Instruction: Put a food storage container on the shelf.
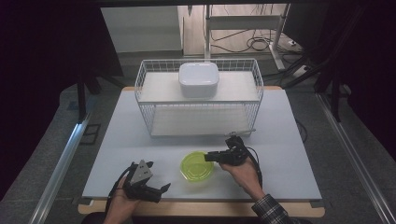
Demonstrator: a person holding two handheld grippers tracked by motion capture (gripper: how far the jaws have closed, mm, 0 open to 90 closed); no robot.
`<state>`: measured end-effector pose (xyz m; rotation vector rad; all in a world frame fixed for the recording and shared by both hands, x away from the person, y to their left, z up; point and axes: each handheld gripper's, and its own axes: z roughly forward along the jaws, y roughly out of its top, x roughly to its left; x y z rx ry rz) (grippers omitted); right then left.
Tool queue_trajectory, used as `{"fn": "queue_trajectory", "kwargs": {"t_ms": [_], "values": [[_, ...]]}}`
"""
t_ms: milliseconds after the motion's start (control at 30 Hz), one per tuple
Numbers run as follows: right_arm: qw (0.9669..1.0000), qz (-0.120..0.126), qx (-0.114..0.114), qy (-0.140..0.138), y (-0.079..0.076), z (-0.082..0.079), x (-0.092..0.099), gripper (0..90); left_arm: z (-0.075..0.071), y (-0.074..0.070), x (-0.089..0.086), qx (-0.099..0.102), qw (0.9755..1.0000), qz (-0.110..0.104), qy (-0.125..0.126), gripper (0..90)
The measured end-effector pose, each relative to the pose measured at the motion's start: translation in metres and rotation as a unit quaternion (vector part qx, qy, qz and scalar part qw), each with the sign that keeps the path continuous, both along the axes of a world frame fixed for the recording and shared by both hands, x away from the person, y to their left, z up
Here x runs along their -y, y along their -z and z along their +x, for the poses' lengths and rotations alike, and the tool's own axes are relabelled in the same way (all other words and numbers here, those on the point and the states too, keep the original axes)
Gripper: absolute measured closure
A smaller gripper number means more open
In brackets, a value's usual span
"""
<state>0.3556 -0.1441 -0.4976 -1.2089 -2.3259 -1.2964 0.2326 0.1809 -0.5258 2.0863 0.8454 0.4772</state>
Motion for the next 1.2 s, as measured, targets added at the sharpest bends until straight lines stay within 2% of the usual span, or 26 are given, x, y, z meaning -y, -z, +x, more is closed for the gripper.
{"fn": "queue_trajectory", "kwargs": {"t_ms": [167,233,300,500,567,833,1200], "values": [[0.9987,0.03,-0.042,-0.005,0.006,0.005,0.002,78.3,0.0,0.0,0.0,0.0,1.0,0.0,0.0,2.0],[0.9977,0.038,-0.055,-0.011,0.007,0.007,0.003,80.0,0.0,0.0,0.0,0.0,1.0,0.003,0.002,2.0],[0.9975,0.04,-0.058,-0.014,0.006,0.006,0.003,80.6,0.0,0.0,0.0,0.0,1.0,0.003,0.002,2.0],[0.9973,0.045,-0.057,-0.015,0.003,0.004,0.003,81.5,0.0,0.0,0.001,0.001,1.0,0.001,0.001,2.0],[0.9966,0.051,-0.063,-0.012,0.003,0.003,0.005,81.5,0.0,0.0,0.0,0.001,1.0,0.001,0.001,2.0],[0.995,0.08,-0.06,-0.003,-0.005,0.003,0.012,81.6,0.0,0.0,0.0,0.002,1.0,0.001,0.0,2.0],[0.9934,0.106,-0.042,0.005,-0.032,0.001,0.02,81.6,0.0,-0.001,-0.001,0.001,1.0,0.0,-0.001,2.0]]}}
